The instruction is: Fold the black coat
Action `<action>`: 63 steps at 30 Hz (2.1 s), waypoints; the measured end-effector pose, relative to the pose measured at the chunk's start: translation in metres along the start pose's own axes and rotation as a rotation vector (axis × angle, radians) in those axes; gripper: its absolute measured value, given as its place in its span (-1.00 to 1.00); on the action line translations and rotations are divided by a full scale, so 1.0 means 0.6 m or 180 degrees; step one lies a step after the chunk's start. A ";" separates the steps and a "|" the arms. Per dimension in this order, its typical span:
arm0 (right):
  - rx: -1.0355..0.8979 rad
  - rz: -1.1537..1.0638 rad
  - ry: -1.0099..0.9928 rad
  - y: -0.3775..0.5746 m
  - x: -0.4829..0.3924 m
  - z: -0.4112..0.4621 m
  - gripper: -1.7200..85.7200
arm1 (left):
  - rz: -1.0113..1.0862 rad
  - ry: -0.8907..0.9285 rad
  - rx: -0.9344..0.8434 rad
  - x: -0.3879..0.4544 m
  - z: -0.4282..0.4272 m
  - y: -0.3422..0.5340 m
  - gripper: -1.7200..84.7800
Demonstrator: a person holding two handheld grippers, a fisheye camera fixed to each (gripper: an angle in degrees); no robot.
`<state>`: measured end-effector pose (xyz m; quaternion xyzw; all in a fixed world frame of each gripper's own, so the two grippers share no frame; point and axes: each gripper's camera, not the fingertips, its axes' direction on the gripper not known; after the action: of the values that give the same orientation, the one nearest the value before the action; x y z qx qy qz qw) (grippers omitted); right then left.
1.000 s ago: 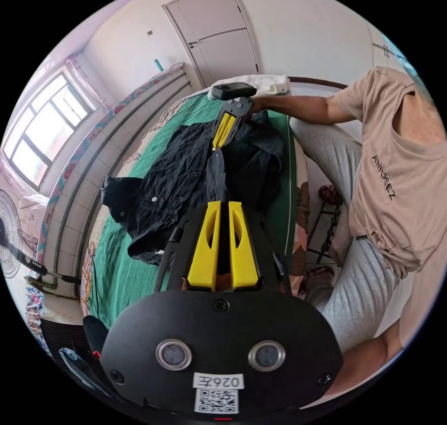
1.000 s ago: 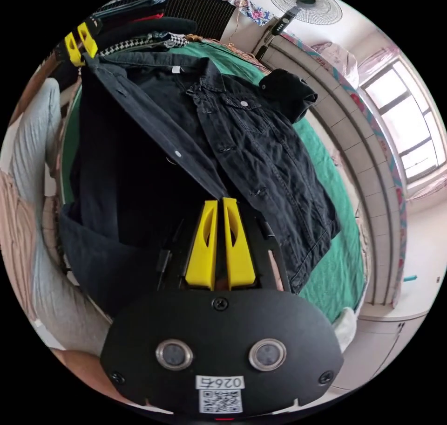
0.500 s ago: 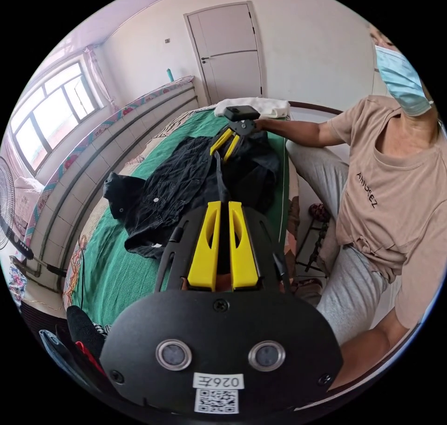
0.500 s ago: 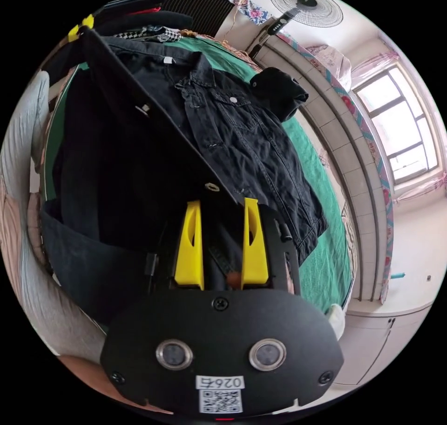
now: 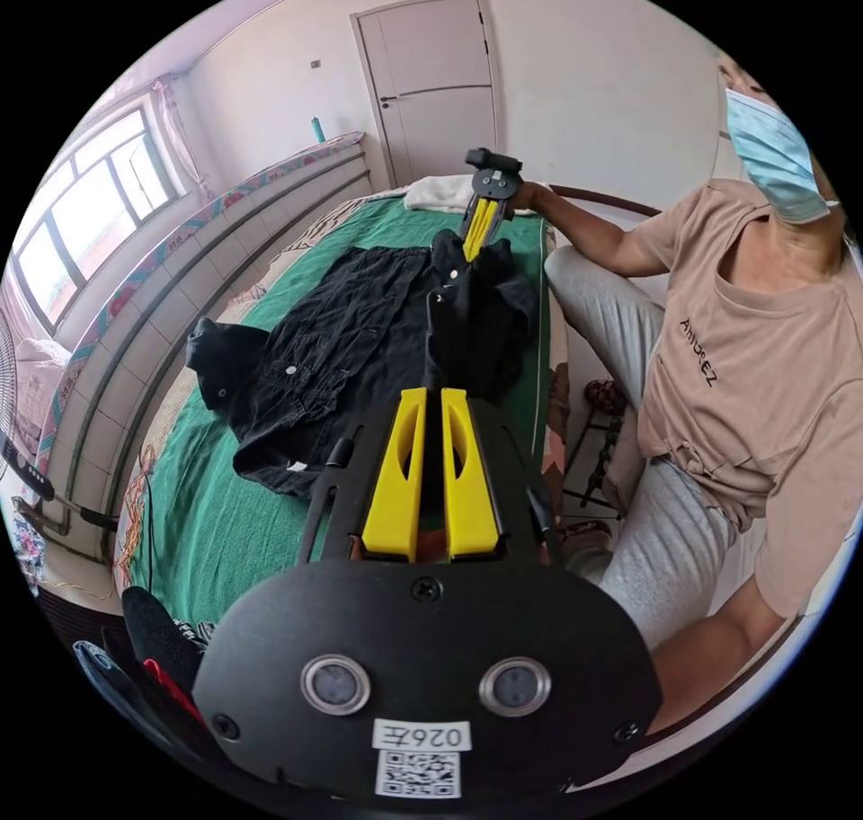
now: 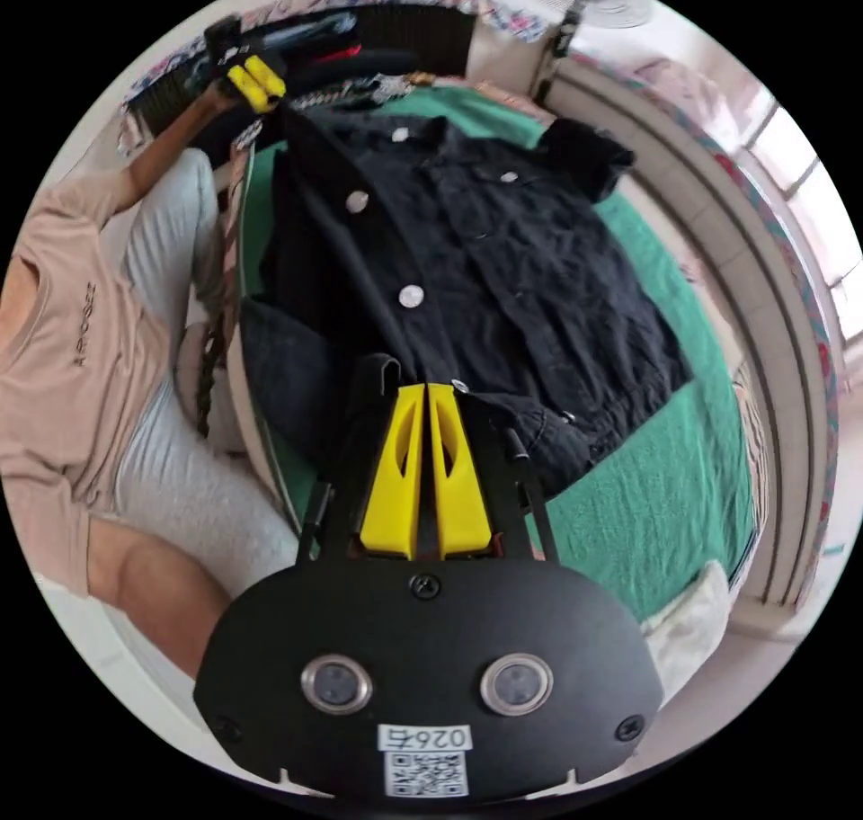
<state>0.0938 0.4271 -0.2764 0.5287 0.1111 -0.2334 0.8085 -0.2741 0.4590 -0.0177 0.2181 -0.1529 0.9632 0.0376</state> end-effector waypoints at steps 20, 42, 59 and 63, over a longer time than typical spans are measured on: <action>0.0248 0.2488 -0.0269 0.332 0.689 -0.012 -0.89 | -0.0166 0.0179 -0.0150 -0.030 0.110 0.055 -0.93; 0.1098 0.2817 -0.0085 0.467 0.951 -0.207 -0.93 | -0.1104 -0.0316 0.0000 -0.165 0.246 0.143 -0.92; 0.0157 0.3383 0.0031 0.568 1.074 -0.105 -0.82 | -0.2683 0.0646 -0.0032 -0.386 0.532 0.286 -0.91; 0.0378 0.3462 -0.0153 0.603 1.076 -0.116 -0.80 | -0.2761 0.0807 0.0061 -0.393 0.553 0.313 -0.89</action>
<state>0.8372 0.4426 -0.2901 0.5491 -0.2103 0.2004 0.7837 0.0478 0.1760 0.1132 0.1426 -0.0326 0.8788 0.4542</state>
